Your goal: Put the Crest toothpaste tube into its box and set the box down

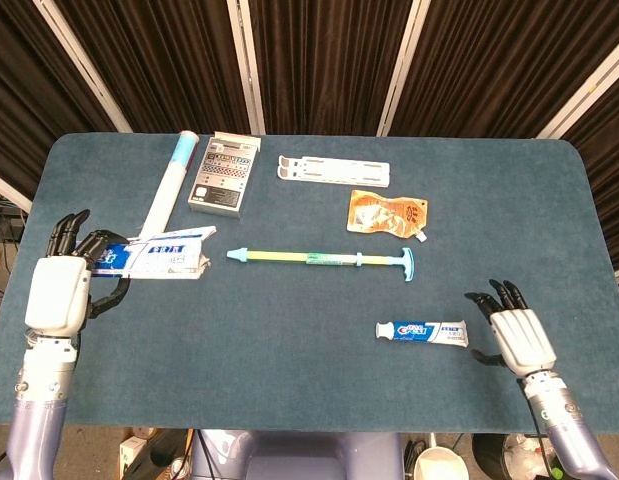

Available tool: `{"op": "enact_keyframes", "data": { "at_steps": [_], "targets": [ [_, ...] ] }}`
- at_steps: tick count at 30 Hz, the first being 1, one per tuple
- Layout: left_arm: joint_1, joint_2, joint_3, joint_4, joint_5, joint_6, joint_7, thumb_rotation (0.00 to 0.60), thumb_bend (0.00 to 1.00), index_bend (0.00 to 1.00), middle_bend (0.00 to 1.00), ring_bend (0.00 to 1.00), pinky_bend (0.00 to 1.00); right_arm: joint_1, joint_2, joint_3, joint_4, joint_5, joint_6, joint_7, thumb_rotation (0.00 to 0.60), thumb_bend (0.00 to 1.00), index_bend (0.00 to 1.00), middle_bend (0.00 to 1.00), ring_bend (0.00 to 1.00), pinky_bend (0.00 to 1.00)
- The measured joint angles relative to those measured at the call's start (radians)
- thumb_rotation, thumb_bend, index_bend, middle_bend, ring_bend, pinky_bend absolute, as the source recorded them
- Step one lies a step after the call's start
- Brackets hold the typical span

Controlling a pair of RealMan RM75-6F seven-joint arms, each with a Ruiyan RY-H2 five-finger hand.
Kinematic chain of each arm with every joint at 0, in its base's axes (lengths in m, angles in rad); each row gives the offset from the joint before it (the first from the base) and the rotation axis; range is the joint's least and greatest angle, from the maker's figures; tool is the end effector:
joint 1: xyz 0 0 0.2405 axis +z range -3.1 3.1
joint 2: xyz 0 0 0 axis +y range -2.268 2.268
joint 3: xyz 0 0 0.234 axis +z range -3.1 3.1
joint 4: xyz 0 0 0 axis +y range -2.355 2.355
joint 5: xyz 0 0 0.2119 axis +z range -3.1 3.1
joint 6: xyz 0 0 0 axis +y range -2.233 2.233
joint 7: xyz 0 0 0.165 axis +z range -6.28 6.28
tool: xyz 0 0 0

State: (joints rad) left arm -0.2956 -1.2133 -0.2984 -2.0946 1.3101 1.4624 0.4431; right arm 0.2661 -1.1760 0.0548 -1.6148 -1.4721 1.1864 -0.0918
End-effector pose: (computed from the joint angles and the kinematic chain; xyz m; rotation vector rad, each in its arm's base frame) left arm -0.1314 0.2660 0.1416 -1.3023 -0.8723 -1.2133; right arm -0.2657 -0.2455 0.0867 1.6654 -0.9747 0.8126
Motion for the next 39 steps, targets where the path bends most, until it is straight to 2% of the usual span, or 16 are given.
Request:
{"op": "enact_keyframes", "data": {
  "at_steps": [14, 27, 39],
  "targets": [
    [-0.001, -0.003, 0.011, 0.004, -0.002, 0.012, -0.046, 0.6, 0.43, 0.37, 0.36, 0.08, 0.07, 0.025, -0.12, -0.007, 0.112, -0.008, -0.019, 0.054, 0.6, 0.16, 0.26, 0.36, 0.08, 0.0],
    [0.006, -0.005, 0.045, 0.073, -0.021, -0.059, -0.309, 0.6, 0.43, 0.37, 0.37, 0.08, 0.07, 0.041, -0.212, -0.027, 0.23, -0.036, -0.019, 0.117, 0.6, 0.16, 0.26, 0.38, 0.09, 0.0],
    [-0.022, -0.038, 0.059, 0.178, -0.036, -0.179, -0.575, 0.6, 0.43, 0.38, 0.38, 0.08, 0.07, 0.042, -0.223, -0.033, 0.268, -0.042, -0.004, 0.142, 0.6, 0.16, 0.29, 0.42, 0.12, 0.0]
  ]
}}
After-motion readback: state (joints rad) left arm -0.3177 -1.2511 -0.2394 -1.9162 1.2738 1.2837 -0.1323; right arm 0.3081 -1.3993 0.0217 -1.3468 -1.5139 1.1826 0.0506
